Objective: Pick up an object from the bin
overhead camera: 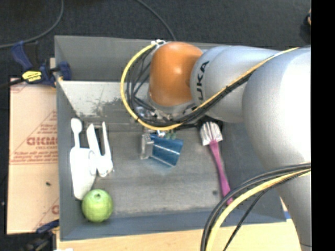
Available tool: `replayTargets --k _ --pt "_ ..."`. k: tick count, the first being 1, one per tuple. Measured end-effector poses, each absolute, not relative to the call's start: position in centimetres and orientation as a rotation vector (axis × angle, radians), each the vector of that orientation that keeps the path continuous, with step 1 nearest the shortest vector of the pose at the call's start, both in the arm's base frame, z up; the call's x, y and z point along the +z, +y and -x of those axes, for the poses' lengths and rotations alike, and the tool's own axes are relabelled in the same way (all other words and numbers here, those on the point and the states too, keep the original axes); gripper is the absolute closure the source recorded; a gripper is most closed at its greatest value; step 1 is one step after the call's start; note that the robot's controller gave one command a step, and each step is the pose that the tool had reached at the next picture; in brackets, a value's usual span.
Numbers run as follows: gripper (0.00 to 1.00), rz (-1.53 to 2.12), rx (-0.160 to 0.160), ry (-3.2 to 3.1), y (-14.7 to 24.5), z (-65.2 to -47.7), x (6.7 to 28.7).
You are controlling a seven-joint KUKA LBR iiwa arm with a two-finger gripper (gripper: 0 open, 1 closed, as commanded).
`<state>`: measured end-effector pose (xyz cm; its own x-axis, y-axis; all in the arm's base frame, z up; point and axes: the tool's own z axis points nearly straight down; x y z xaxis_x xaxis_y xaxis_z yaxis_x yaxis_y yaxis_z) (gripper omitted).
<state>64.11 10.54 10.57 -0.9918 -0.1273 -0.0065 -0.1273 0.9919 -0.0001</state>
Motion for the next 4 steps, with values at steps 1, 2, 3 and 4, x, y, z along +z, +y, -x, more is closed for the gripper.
replayTargets --k 1,2,3,4 --pt "0.00 0.240 0.000 3.130 6.3 -60.5 15.5" --pt "0.00 0.273 0.000 3.117 2.9 -63.1 12.2" --pt "0.00 0.131 0.003 3.133 3.0 -61.5 8.5" --pt "1.00 0.085 0.000 3.121 -0.9 -61.1 7.2"
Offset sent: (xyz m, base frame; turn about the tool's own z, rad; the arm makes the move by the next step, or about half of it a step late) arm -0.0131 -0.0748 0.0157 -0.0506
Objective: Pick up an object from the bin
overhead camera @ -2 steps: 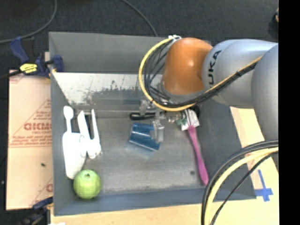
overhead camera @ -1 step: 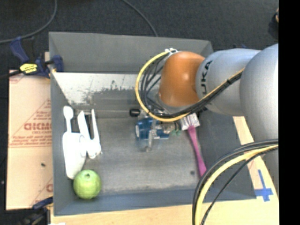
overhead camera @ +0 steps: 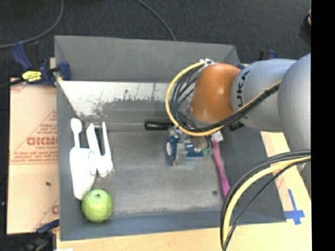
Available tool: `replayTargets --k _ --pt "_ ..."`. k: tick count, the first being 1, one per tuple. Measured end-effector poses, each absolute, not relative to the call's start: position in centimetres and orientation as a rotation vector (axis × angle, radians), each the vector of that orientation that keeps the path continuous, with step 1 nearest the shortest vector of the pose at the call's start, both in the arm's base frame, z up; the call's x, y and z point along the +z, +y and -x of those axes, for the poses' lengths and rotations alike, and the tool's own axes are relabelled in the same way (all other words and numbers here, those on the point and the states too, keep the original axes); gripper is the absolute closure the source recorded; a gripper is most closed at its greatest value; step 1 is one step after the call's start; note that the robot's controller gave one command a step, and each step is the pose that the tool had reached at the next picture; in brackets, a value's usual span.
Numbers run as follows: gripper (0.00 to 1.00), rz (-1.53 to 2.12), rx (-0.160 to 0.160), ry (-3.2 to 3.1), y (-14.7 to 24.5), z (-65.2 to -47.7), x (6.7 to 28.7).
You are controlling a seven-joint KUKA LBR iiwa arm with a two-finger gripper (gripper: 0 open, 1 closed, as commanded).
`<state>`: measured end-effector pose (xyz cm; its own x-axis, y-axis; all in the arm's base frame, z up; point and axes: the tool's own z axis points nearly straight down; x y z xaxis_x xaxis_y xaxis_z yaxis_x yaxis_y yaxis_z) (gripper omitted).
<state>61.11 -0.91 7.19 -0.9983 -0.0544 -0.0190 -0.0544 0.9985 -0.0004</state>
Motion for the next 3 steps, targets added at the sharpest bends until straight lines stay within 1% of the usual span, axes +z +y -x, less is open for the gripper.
replayTargets --k 1,2,3 --pt "1.00 0.084 0.001 3.121 -0.9 -61.1 7.2" --pt "1.00 0.082 0.001 3.130 -0.9 -60.8 8.4" --pt "1.00 0.081 0.001 3.127 -0.9 -60.9 10.3"
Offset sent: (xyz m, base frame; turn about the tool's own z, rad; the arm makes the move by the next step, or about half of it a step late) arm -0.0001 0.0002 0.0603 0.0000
